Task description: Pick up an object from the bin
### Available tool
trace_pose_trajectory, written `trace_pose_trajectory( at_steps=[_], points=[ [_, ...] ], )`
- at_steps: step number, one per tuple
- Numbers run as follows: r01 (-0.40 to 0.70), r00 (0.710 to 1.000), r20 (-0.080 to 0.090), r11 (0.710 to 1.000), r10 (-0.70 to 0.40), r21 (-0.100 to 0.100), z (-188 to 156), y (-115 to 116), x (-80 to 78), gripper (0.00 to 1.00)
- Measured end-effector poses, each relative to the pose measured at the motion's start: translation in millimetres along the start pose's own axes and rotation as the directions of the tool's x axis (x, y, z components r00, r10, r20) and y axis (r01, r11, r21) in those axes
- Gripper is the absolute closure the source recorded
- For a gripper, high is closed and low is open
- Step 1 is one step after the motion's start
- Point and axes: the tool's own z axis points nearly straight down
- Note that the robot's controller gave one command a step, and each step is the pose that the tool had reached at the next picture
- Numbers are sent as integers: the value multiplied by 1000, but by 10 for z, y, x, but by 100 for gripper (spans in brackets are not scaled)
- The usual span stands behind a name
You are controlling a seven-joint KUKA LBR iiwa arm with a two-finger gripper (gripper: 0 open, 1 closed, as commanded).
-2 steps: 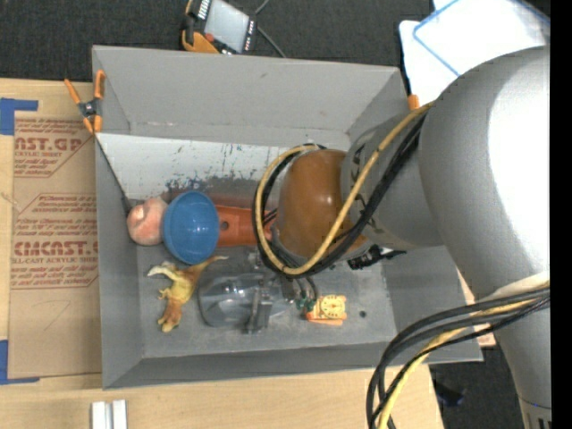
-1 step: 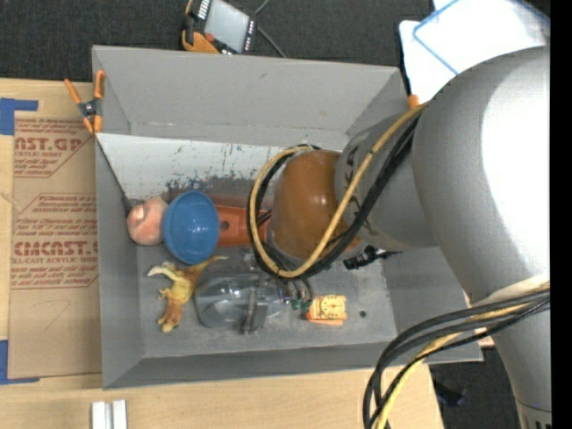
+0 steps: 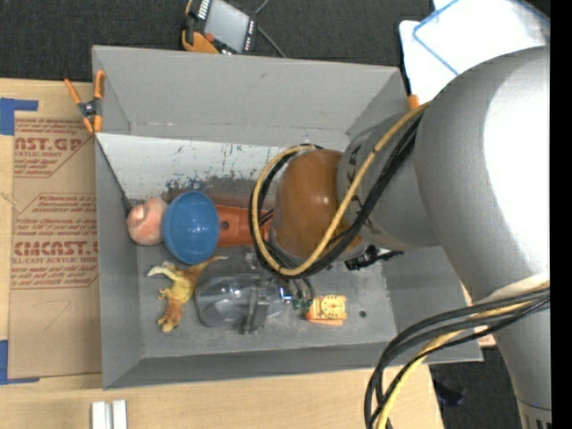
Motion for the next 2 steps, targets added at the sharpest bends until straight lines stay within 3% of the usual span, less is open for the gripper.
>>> trace_pose_trajectory(
  at_steps=[1, 2],
  points=[
    [2, 1000, -13, 1000, -2, 4, -179, -1, 8, 100],
    [-9, 1000, -15, 1000, 9, 2, -5, 536, -90, 100]
  ],
)
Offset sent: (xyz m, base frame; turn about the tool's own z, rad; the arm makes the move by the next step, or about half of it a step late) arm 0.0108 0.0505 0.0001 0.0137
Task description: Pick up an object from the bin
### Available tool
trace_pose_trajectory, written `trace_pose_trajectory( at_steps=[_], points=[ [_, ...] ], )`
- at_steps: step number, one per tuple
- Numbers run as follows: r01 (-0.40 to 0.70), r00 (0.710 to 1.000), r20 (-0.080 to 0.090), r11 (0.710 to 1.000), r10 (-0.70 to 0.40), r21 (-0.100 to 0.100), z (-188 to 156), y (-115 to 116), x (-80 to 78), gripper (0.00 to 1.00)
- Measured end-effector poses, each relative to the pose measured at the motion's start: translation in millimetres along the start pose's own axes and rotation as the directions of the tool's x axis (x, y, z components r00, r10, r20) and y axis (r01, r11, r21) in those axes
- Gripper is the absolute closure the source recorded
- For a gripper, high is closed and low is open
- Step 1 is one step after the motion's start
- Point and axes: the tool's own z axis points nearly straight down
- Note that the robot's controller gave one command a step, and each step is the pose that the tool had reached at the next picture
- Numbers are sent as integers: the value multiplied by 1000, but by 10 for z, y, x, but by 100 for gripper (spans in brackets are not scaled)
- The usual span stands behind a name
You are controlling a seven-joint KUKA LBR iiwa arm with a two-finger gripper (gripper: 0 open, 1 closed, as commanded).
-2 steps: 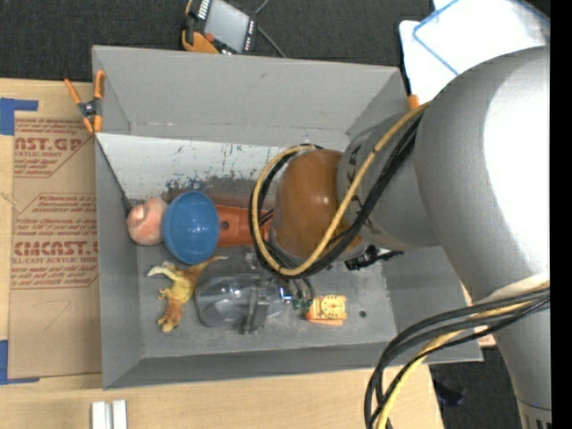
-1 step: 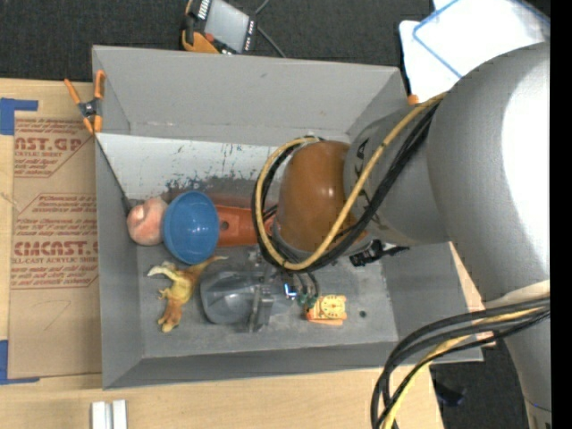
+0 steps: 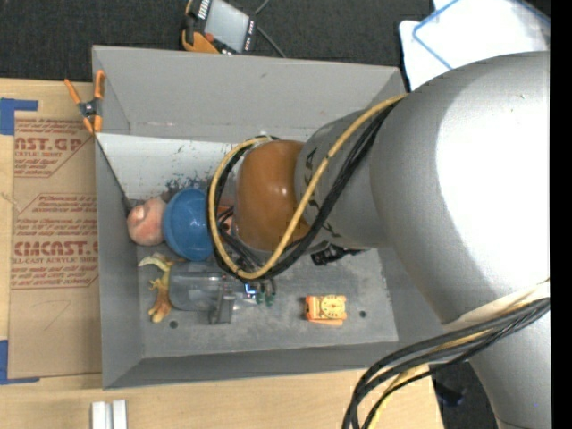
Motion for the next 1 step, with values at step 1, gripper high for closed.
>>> trace_pose_trajectory(
  at_steps=[1],
  points=[
    [2, 1000, 11, 1000, -2, 1, -2, -178, 7, 100]
  ],
)
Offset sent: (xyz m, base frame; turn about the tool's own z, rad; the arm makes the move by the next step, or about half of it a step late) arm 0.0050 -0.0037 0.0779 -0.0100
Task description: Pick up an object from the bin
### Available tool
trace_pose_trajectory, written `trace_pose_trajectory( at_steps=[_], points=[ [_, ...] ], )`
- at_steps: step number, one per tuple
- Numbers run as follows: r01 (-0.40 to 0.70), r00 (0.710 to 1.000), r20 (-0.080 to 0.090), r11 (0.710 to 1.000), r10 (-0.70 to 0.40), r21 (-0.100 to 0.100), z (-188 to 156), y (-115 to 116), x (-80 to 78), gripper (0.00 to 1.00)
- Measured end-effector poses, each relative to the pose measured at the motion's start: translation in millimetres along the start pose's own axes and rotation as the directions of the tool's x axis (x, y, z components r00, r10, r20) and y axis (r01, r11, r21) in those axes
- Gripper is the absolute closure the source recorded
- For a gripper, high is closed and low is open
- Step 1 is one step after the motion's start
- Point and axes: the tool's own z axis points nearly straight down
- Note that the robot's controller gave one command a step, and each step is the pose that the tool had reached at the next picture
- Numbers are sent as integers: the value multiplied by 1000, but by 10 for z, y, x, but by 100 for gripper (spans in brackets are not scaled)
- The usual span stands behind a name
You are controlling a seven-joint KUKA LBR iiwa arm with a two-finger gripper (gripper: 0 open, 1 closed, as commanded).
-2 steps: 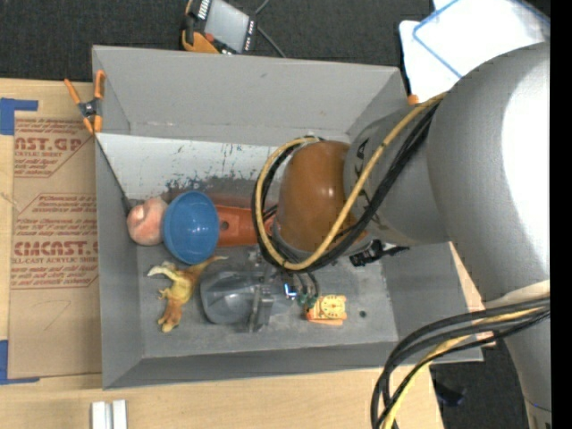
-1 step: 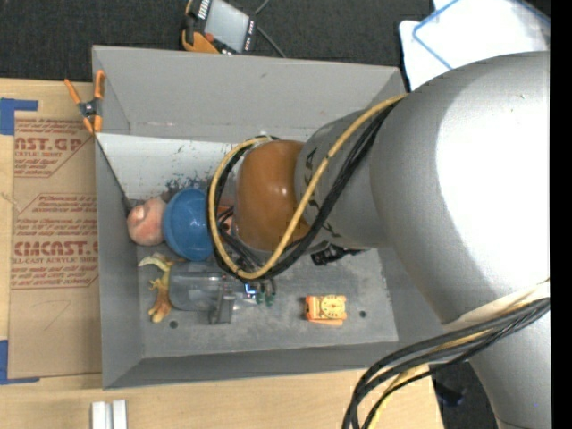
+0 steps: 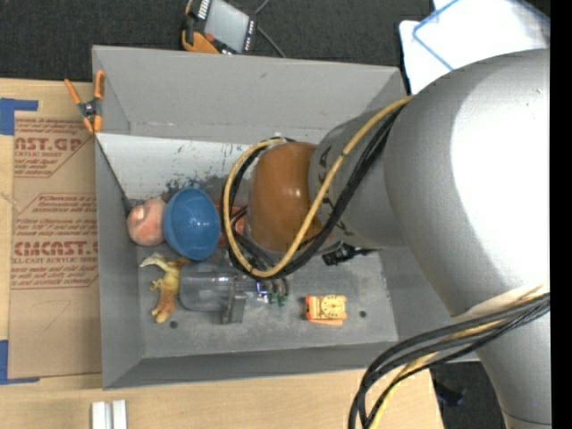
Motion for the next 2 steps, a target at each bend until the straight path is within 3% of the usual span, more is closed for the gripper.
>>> trace_pose_trajectory(
  at_steps=[1, 2],
  points=[
    [10, 1000, 0, 1000, -10, -6, -792, 160, -72, 100],
    [10, 1000, -14, 1000, -10, 4, -1268, 15, -71, 100]
  ],
)
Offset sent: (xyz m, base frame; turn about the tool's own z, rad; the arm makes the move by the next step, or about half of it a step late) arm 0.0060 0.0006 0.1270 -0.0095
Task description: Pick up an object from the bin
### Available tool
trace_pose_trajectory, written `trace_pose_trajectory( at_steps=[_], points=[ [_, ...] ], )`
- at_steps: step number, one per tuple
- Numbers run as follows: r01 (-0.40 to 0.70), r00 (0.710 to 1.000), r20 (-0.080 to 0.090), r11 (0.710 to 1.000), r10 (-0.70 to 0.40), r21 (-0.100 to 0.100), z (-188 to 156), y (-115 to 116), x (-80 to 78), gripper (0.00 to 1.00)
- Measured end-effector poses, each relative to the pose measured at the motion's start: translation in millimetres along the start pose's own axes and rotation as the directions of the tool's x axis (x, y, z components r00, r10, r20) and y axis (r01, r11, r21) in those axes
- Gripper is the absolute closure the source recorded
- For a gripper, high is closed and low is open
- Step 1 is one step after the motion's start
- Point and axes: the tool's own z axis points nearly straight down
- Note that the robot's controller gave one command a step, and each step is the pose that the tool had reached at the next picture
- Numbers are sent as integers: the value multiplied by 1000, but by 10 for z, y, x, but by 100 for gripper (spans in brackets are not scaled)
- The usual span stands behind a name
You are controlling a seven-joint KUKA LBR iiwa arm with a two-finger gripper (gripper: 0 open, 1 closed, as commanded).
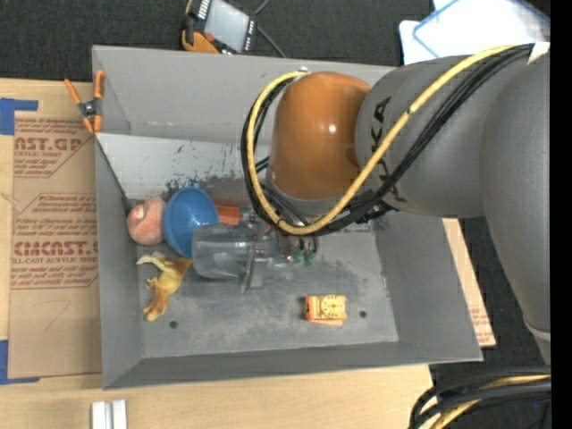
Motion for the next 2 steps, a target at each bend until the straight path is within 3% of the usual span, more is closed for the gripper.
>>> trace_pose_trajectory(
  at_steps=[1, 2],
  points=[
    [-37, 999, -12, 999, 37, -1, 646, 8, 28, 100],
    [-31, 1000, 1, 1000, 31, -1, 416, 27, -61, 100]
  ],
)
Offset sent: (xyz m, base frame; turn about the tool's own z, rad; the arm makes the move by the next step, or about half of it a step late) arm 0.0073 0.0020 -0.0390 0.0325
